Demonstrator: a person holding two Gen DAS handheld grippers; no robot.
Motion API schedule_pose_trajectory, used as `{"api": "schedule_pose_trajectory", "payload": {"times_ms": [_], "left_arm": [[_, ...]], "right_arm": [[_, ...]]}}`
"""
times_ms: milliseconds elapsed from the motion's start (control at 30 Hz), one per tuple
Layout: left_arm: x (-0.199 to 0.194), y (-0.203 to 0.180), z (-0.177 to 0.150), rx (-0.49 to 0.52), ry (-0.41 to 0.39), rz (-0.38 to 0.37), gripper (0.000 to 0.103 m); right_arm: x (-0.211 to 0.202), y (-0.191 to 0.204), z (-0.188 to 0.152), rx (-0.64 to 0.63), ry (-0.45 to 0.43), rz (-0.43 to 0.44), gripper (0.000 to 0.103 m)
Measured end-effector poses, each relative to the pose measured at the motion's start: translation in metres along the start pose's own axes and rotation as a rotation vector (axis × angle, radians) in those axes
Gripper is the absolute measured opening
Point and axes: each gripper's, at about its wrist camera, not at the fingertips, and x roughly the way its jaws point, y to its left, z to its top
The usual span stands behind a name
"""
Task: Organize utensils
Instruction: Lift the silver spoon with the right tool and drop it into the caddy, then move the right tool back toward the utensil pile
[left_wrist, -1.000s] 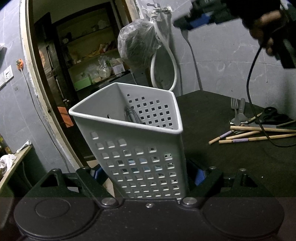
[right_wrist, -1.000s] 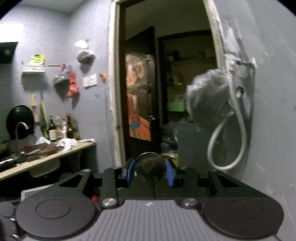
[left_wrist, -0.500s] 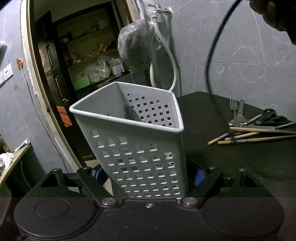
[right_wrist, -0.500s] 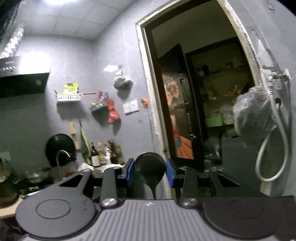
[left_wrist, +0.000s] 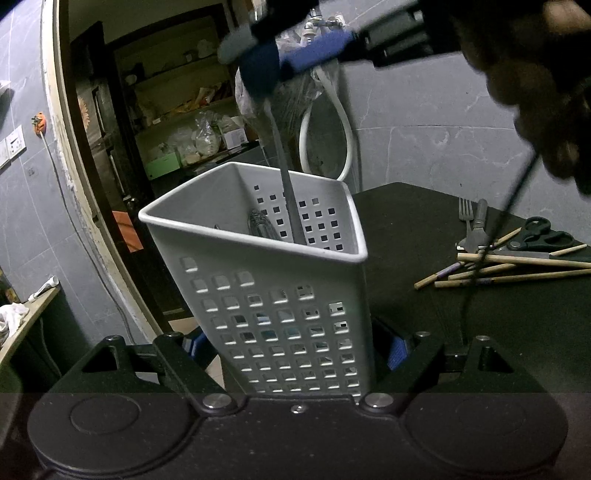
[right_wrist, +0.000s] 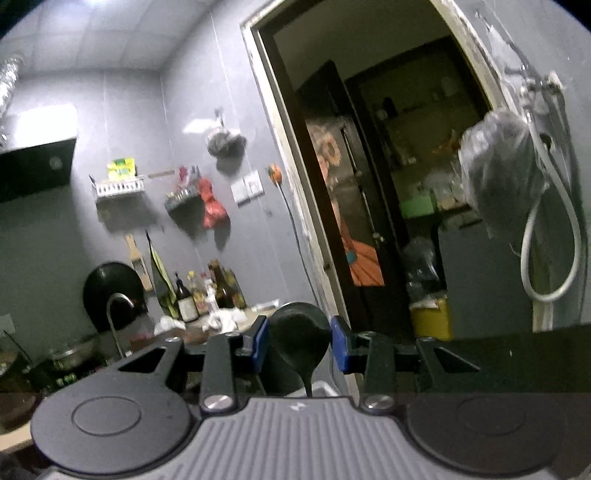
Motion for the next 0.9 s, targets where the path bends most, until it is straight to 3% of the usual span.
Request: {"api": "schedule_pose_trajectory", "payload": {"times_ms": [233,467,667,800,900], "left_arm": [[0.001,-0.001,-0.001,0.004,0.002,-0.003,0.086],[0.001,0.000,-0.001,0.006,0.002,-0.005,0.086],[0.003,0.001,-0.002,0.008,0.001,-0.012,0.085],[0.004,0.002,-0.002,0.009,0.001,-0.016,0.085],[0.004,0.003,-0.002,0.013,0.000,-0.022,0.085]], "right_arm": [[0.005,0.005,-0.030,-0.004,0.070,-0.034,0.040],[0.005,0.006,-0.038,0.005,0.107,-0.051,0.043],[0.000,0.011,-0.039,0.001,0.119,-0.043,0.064],[-0.015,0.016,-0.034,0.000,0.088,-0.058,0.087],[-0.035,0.017,-0.033,0.027,0.062,-0.098,0.098]]}}
